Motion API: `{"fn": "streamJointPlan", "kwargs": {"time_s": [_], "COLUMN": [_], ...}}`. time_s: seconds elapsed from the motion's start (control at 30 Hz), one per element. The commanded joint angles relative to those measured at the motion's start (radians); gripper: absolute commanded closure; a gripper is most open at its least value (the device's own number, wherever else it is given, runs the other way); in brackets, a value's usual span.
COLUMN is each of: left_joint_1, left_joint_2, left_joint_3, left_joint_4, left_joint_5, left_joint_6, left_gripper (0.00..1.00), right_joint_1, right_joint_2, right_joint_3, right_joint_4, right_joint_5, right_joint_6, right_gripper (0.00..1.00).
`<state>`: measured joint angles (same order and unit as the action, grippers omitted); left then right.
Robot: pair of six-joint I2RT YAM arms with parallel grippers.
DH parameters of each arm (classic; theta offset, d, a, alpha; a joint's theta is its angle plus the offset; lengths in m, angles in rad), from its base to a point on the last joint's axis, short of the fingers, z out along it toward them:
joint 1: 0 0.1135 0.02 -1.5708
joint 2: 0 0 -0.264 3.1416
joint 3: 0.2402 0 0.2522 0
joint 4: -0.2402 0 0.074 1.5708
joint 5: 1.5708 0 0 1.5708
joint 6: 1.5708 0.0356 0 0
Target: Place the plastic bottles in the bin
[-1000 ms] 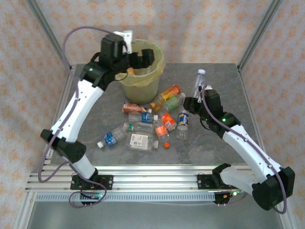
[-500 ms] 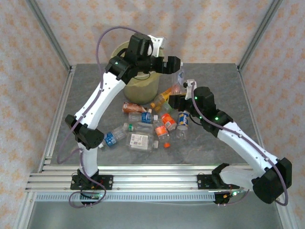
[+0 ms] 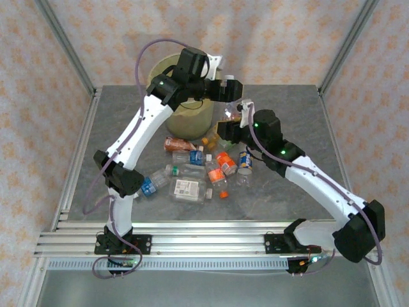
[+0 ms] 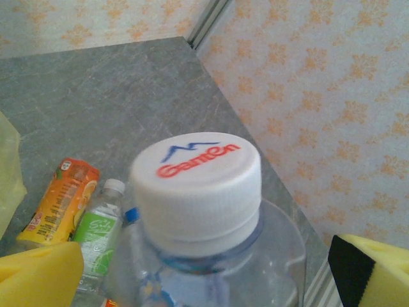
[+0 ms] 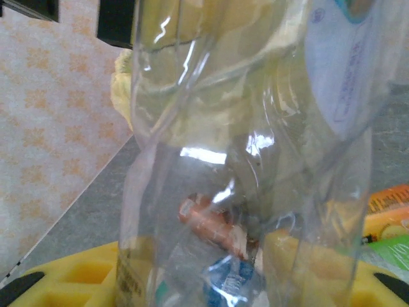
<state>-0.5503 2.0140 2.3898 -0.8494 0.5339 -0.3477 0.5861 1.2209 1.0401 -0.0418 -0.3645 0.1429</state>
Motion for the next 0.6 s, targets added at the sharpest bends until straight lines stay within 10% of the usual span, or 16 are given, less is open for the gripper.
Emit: {"fn": "streamJointPlan", "kwargs": {"time_s": [0.0, 0.27, 0.47, 0.57], "left_joint_1": [-0.007, -0.003, 0.014, 0.052], "left_joint_2": [0.003, -0.024, -0.072, -0.098], "left_joint_3": [0.032, 0.024, 0.022, 0.019], "left_joint_4": [-0.027, -0.024, 0.022, 0.071], "left_joint_5": [0.029, -0.008, -0.107, -0.136], "left_joint_6": [-0.008, 0.002, 0.041, 0.045], "left_gripper": [0.05, 0.43, 0.47, 0.48], "right_joint_1": [0.01, 0.011, 0.011, 0.011], "right_joint_2": [0.017, 0.023, 0.003, -0.017], "right_joint_3": [0.05, 0.061, 0.067, 0.078], "right_joint_4": [0.055, 0.043, -0.036, -0.123], "right_joint_5": [-0.014, 0.011, 0.056, 0.087], "right_joint_6": [-0.026, -0.025, -0.003, 0.017], "right_gripper": [0.64, 0.57, 0.01, 0.01]}}
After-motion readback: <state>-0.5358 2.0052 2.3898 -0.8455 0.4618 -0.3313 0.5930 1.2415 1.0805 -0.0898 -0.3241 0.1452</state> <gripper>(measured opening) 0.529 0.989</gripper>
